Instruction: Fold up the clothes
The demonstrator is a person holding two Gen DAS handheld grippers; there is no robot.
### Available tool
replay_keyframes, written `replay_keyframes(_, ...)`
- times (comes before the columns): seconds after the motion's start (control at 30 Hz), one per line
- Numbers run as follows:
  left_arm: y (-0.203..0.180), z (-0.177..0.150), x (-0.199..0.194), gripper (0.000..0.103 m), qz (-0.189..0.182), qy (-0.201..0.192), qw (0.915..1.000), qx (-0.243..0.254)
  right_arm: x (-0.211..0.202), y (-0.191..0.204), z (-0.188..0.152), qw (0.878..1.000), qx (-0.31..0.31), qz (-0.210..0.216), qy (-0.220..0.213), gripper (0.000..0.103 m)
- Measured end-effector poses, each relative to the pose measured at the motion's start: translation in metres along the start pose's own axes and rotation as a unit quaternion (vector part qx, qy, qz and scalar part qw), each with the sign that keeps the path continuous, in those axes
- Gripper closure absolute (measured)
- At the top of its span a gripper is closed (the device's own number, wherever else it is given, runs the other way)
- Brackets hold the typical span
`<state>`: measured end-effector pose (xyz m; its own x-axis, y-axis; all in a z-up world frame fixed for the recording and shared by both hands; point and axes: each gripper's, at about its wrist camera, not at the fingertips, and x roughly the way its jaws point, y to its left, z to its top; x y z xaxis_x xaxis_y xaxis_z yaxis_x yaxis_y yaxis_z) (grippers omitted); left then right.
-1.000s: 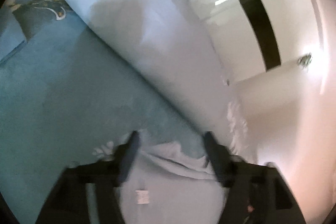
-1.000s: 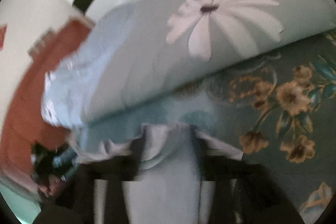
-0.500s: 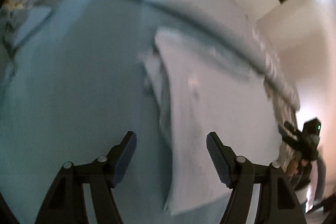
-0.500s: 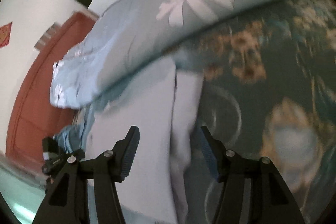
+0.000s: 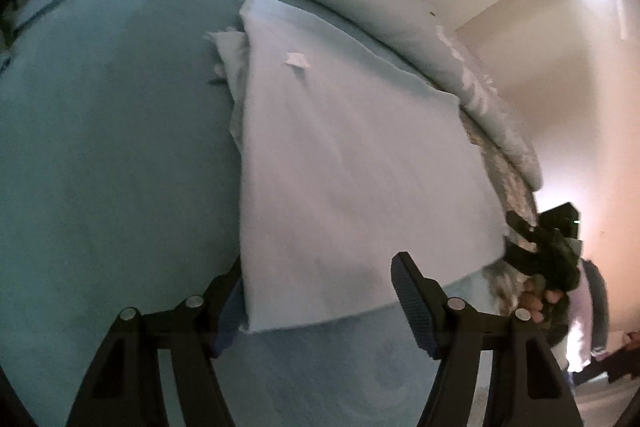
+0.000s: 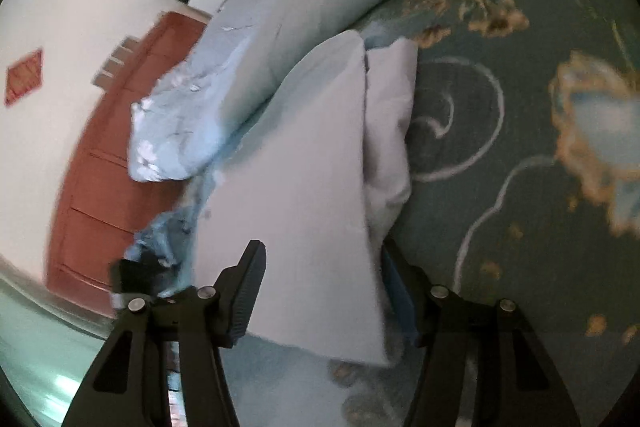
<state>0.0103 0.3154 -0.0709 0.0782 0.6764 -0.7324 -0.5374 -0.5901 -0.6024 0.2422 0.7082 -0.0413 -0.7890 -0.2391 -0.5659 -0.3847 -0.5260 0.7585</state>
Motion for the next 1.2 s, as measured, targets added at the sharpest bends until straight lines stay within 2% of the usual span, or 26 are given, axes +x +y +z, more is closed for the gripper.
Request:
replay_keyframes(0.1, -0.004, 0.002, 0.007, 0.035, -0.017, -0.006, 0.9994, -0.029, 0.004, 0.0, -0.002, 1.0, 0.007, 0.015, -0.001, 0.048)
replay_keyframes(0.17, -0.005, 0.001, 0.008, 0.049, -0.036, -0.005, 0.9984, -0.044, 0.009, -0.002, -0.002, 0.999, 0.021, 0.031, 0.003, 0.059)
replay_keyframes(0.23, 0.002, -0.002, 0.001, 0.053, -0.052, -0.001, 0.9973, -0.053, 0.012, -0.005, -0.001, 0.999, 0.034, 0.035, 0.004, 0.064)
replay_keyframes(0.3, 0.008, -0.003, -0.001, 0.055, -0.068, -0.003, 0.9954, -0.068, 0.01, -0.009, -0.004, 0.998, 0.047, 0.043, 0.005, 0.07)
replay_keyframes(0.37, 0.015, -0.005, 0.005, 0.055, -0.103, -0.002, 0.9891, -0.105, 0.007, -0.014, -0.006, 0.997, 0.06, 0.053, 0.005, 0.072)
replay_keyframes(0.47, 0.028, -0.011, 0.001, 0.055, -0.133, -0.004, 0.9806, -0.144, 0.001, -0.017, -0.011, 0.996, 0.066, 0.056, 0.008, 0.072)
replay_keyframes(0.57, 0.026, -0.017, -0.005, 0.054, -0.11, -0.002, 0.9847, -0.135, -0.008, -0.016, -0.018, 0.997, 0.061, 0.047, 0.016, 0.072)
replay_keyframes(0.67, 0.027, -0.025, -0.011, 0.054, -0.106, 0.004, 0.9843, -0.141, -0.019, -0.016, -0.029, 0.998, 0.054, 0.035, 0.024, 0.073)
replay_keyframes(0.8, 0.029, -0.027, 0.001, 0.054, -0.124, -0.007, 0.9769, -0.174, -0.026, -0.021, -0.041, 0.997, 0.062, 0.037, 0.022, 0.073)
replay_keyframes(1.0, 0.014, -0.02, 0.011, 0.053, -0.113, -0.045, 0.9721, -0.201, -0.017, -0.022, -0.035, 0.993, 0.101, 0.057, -0.025, 0.073)
replay_keyframes(1.2, 0.024, -0.025, 0.013, 0.054, -0.147, -0.082, 0.9557, -0.241, -0.014, -0.023, -0.032, 0.99, 0.112, 0.061, -0.058, 0.073)
